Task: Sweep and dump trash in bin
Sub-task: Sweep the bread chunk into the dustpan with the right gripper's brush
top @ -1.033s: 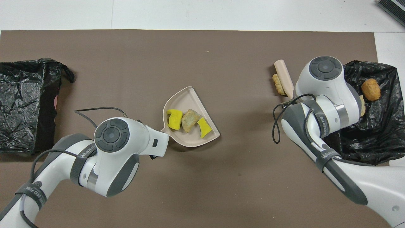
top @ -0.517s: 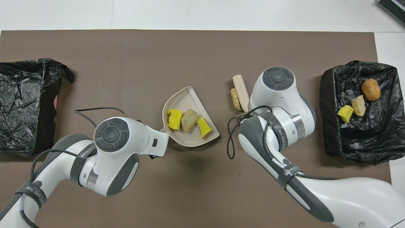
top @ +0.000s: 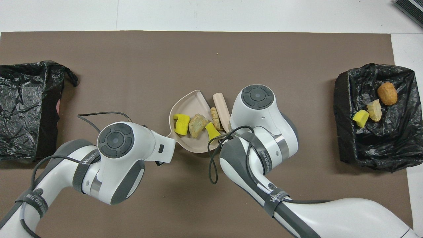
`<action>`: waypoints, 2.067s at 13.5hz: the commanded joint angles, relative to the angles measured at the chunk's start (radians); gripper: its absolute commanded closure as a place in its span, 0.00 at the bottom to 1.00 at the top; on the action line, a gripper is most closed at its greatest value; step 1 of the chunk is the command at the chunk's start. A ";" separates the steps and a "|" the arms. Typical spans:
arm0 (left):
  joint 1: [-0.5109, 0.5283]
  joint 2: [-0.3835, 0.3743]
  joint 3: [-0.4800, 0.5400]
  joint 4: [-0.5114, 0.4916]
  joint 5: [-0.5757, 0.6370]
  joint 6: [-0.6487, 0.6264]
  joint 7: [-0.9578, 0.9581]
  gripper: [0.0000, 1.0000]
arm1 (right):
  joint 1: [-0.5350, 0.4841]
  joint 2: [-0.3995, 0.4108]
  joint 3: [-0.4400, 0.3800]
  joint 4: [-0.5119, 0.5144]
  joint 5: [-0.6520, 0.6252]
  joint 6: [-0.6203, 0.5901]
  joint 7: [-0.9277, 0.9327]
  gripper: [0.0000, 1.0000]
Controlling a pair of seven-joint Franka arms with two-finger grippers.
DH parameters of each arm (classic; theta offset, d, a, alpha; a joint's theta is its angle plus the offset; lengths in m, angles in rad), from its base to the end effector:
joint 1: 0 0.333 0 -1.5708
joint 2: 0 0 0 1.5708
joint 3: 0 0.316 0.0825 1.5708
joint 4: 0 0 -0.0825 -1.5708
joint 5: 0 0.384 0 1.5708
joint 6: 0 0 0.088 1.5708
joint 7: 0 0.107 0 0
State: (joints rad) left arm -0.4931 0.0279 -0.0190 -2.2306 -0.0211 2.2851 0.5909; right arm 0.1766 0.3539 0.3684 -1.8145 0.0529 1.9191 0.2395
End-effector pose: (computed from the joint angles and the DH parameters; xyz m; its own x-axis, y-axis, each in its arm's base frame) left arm 0.4628 -0.2607 0.3620 0.4628 -0.8859 0.0314 -0.8863 -0.4631 -0.0008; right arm 0.5265 0.3074 0.3414 0.9253 0.2763 -0.2598 0.2559 -0.9604 -0.1102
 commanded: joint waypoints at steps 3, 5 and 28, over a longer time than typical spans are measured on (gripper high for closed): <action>-0.002 -0.009 0.010 -0.006 -0.010 0.017 -0.006 1.00 | 0.050 -0.032 0.026 -0.020 0.065 -0.023 0.096 1.00; 0.001 -0.008 0.011 -0.003 -0.010 0.020 -0.011 1.00 | 0.055 -0.041 0.032 -0.022 0.081 -0.044 0.115 1.00; 0.045 0.010 0.013 0.025 -0.169 0.020 -0.158 1.00 | 0.031 -0.211 0.044 -0.034 0.064 -0.132 0.152 1.00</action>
State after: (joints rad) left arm -0.4648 0.0325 -0.0034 -2.2222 -0.1655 2.2925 0.4323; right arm 0.2235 0.1724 0.4050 -1.8257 0.0990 1.7977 0.3850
